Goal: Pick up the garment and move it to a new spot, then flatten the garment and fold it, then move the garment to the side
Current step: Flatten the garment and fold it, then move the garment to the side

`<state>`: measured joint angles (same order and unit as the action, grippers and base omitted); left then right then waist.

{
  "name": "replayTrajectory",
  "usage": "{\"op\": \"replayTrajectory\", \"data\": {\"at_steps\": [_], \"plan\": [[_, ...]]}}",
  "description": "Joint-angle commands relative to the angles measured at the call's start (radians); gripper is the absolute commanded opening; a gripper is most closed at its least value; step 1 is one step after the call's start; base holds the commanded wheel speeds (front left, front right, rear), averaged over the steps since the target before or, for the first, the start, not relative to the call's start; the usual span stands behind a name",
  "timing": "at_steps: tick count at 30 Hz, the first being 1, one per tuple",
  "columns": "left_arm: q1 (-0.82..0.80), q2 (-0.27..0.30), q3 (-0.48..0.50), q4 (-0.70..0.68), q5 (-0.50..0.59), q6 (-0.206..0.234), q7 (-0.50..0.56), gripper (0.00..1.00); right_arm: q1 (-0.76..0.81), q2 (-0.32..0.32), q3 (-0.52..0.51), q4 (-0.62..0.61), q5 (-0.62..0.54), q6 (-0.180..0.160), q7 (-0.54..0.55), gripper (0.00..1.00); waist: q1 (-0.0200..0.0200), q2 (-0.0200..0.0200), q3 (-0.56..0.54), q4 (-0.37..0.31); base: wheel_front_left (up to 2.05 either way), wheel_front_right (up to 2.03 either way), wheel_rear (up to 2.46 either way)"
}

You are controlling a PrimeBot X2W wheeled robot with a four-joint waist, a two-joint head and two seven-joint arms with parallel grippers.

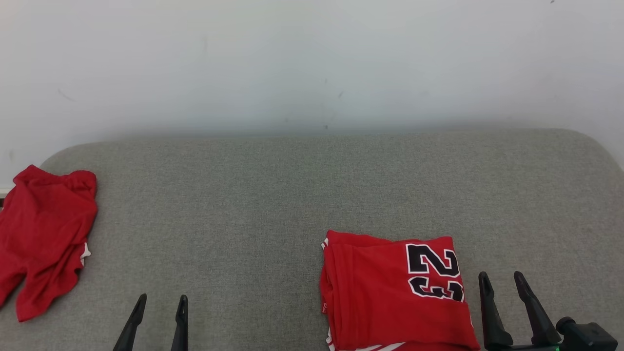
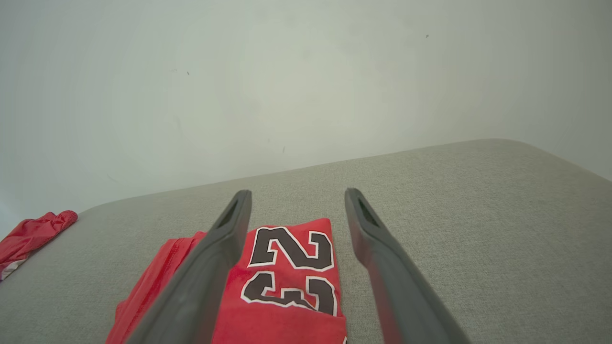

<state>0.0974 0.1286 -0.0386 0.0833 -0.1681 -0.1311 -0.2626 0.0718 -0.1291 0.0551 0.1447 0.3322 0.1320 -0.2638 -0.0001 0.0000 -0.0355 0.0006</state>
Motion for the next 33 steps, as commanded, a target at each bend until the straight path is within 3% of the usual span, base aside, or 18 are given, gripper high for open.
{"op": "replayTrajectory", "data": {"at_steps": [1, 14, 33], "plan": [[0.012, -0.002, 0.003, -0.005, 0.008, 0.002, -0.003, 1.0, 0.006, 0.002, 0.001, 0.001, -0.007, -0.003, -0.001, 1.0, 0.0001, 0.0, 0.0, 0.0, 0.0, 0.0, 0.0], [-0.007, -0.021, 0.016, 0.004, 0.022, 0.002, -0.003, 1.0, -0.12, -0.058, 0.036, 0.103, 0.003, -0.003, 0.041, 1.0, 0.0001, 0.0, 0.022, 0.007, 0.0, 0.0, 0.0], [-0.061, -0.037, 0.014, 0.031, 0.025, 0.002, -0.003, 1.0, -0.353, -0.103, 0.142, 0.535, 0.013, -0.003, 0.125, 1.0, 0.0001, 0.0, 0.109, 0.045, 0.0, 0.0, 0.0]]}}
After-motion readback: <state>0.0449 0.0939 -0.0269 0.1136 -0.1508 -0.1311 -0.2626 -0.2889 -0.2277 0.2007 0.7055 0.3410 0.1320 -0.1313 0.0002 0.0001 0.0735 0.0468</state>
